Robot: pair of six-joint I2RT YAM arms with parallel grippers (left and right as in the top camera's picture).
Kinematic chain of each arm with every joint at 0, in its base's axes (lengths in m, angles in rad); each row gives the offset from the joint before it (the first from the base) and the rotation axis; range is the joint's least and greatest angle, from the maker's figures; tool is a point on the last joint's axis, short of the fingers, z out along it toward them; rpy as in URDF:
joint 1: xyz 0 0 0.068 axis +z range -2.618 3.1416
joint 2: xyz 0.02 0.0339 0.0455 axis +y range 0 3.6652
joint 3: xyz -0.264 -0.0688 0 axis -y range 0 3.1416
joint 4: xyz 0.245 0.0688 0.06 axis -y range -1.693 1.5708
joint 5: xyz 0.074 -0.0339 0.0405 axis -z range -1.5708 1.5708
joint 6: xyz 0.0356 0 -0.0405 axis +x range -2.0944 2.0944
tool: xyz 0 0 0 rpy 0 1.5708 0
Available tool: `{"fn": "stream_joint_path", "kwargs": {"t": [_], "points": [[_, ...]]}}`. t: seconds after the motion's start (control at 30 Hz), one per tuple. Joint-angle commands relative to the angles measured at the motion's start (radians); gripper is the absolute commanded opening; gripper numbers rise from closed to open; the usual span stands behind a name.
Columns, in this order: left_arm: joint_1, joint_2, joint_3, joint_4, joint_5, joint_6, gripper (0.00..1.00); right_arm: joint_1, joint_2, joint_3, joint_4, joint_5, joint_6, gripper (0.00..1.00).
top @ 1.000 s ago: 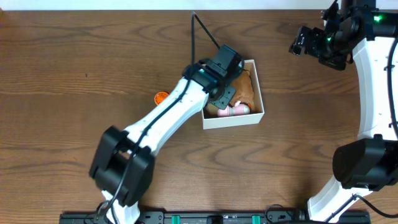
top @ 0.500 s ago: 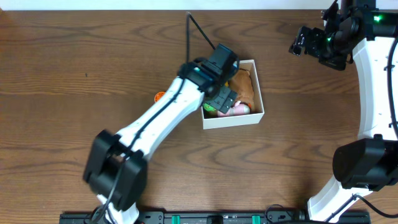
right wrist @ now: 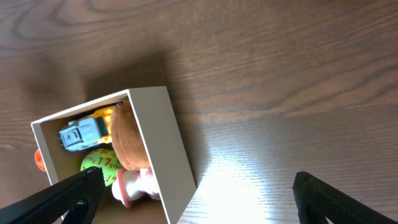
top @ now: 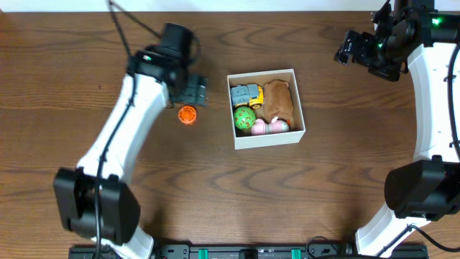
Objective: Pack container
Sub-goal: 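Carry the green ball into the box and release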
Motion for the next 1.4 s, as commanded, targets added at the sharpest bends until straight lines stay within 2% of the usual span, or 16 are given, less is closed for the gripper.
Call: {"fn": "stream_joint_path", "kwargs": {"t": [0.0, 0.27, 0.83, 1.23, 1.37], "points": [[0.076, 0.095, -0.020, 0.006, 0.152, -0.035, 0.96, 0.006, 0.007, -0.006, -0.001, 0.003, -0.002, 0.99], [0.105, 0.272, -0.020, 0.042, 0.166, -0.032, 0.96, 0.006, 0.007, -0.006, -0.001, 0.003, -0.002, 0.99], [0.061, 0.397, -0.020, 0.065, 0.165, -0.019, 0.96, 0.006, 0.007, -0.006, 0.014, 0.003, -0.002, 0.99], [0.059, 0.408, -0.020, 0.084, 0.156, -0.003, 0.78, 0.006, 0.007, -0.006, 0.014, 0.003, -0.003, 0.99], [0.059, 0.408, -0.020, 0.094, 0.156, 0.000, 0.75, 0.006, 0.007, -0.006, 0.013, 0.003, -0.003, 0.99]]}}
